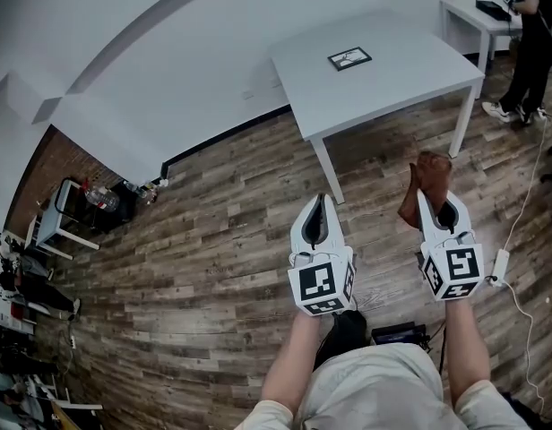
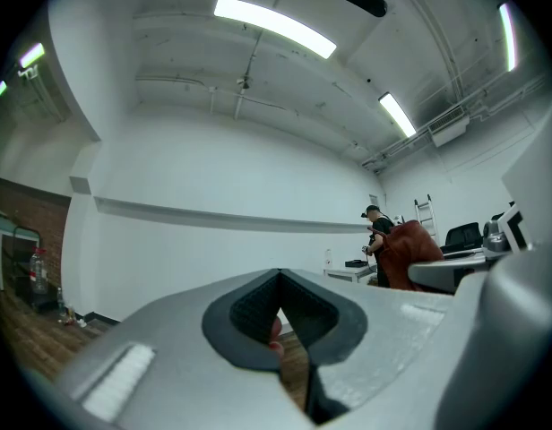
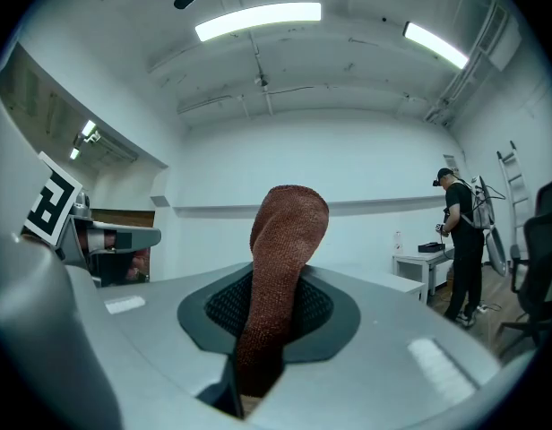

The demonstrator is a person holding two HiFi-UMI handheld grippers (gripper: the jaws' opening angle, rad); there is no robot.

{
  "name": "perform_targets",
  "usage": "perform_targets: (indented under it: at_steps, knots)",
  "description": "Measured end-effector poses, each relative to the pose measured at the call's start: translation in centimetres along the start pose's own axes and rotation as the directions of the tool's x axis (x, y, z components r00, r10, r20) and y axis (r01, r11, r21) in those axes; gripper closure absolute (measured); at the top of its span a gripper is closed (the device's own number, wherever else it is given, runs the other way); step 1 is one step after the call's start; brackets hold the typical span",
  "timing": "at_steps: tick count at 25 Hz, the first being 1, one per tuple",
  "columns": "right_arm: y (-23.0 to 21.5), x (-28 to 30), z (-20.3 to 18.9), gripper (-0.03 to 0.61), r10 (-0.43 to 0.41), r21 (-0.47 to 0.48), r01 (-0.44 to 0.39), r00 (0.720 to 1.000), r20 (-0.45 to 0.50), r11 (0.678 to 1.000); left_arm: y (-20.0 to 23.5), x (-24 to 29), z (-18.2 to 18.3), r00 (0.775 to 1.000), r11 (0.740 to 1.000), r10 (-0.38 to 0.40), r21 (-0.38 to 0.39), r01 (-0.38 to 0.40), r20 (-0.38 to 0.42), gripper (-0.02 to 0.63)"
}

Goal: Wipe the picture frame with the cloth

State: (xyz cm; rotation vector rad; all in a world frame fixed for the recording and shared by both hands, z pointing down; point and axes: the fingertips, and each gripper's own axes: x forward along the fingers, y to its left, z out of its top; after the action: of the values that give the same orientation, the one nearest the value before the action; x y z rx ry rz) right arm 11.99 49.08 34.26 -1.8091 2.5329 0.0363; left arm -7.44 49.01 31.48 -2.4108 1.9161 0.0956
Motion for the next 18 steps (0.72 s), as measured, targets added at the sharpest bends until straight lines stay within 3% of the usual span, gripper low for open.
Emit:
perform_targets:
  at_steps: [8, 18]
  knots:
    - [-0.4, 5.2, -1.2, 0.485, -0.002, -0.021, 0.002, 1.000, -0.019, 1.000, 2.2, 5.1, -1.6, 1.000, 1.000, -0.015, -0.017, 0.015, 0.004, 0.614]
    - [-0.1, 17.7, -1.9, 0.483, -0.028, -0.052, 0.026, 0.998, -0.047, 0.998, 9.2, 16.2, -3.5, 0.999, 0.998, -0.043, -0.047, 0.043, 0.000, 0.614]
